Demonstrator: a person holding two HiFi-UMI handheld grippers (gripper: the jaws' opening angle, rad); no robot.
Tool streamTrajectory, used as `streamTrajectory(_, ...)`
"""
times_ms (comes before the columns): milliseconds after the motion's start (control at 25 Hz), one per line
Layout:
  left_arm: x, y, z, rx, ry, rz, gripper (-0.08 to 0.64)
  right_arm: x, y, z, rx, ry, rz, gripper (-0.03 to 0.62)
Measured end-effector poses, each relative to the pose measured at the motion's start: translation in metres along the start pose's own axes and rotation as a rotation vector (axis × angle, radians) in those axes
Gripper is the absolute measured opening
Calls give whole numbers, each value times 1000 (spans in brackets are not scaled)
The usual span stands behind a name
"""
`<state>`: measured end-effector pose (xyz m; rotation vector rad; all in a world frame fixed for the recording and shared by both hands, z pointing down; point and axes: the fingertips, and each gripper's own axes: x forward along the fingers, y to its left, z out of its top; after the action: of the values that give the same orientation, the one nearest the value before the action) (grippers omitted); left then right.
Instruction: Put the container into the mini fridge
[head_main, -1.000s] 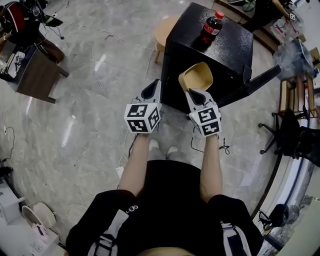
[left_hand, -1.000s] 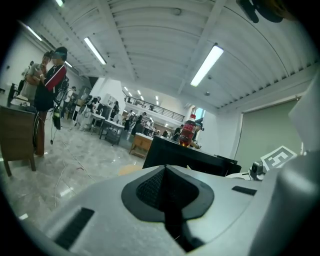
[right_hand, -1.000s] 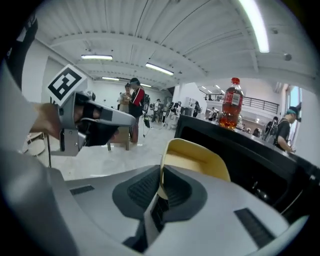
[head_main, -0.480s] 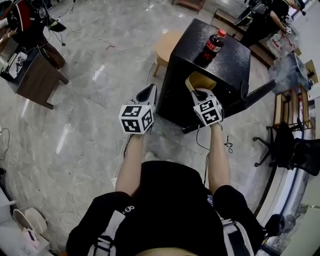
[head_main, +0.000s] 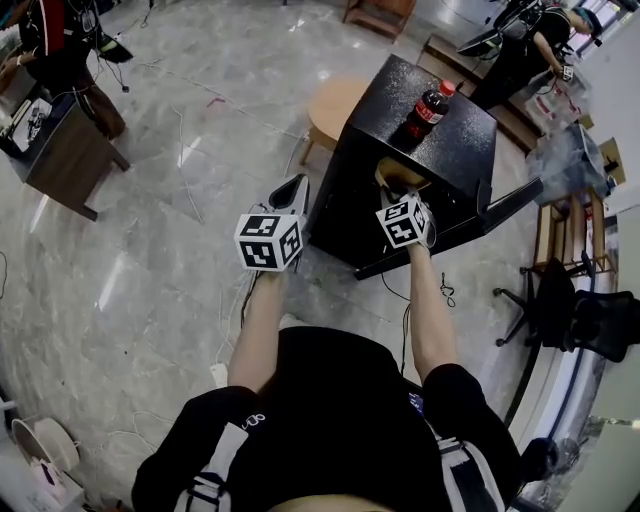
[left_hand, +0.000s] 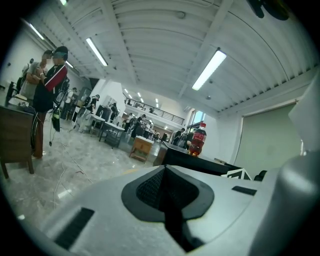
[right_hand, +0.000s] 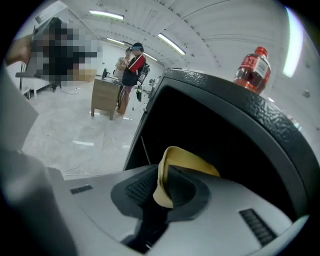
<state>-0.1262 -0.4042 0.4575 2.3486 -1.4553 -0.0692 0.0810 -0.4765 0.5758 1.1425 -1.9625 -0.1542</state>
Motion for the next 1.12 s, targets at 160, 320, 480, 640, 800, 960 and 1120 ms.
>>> streamTrajectory(160, 4, -3, 0, -6, -1, -11, 11, -20, -2, 16, 78, -84, -52, 110)
streamTrajectory(320, 11, -13, 1, 7, -1, -33, 11, -60, -9, 46, 266, -256, -71, 41)
streamTrajectory(480, 16, -26, 6, 42, -12, -47, 11, -99, -14, 76, 364, -432, -84, 17)
streamTrajectory(640, 17, -39, 11, 96, -29, -38, 11, -133, -22, 92, 535, -598, -100, 14)
streamTrajectory(800, 15, -47, 15, 185, -42, 3, 11, -157, -34, 103, 638, -683, -145, 12)
streamTrajectory(960, 13, -59, 21, 314, -42, 39, 11, -167, -38, 106, 695, -720, -125, 11)
streamTrajectory(1120, 12, -70, 23, 329, -49, 20, 11, -166, -32, 101, 676, -690, -92, 11)
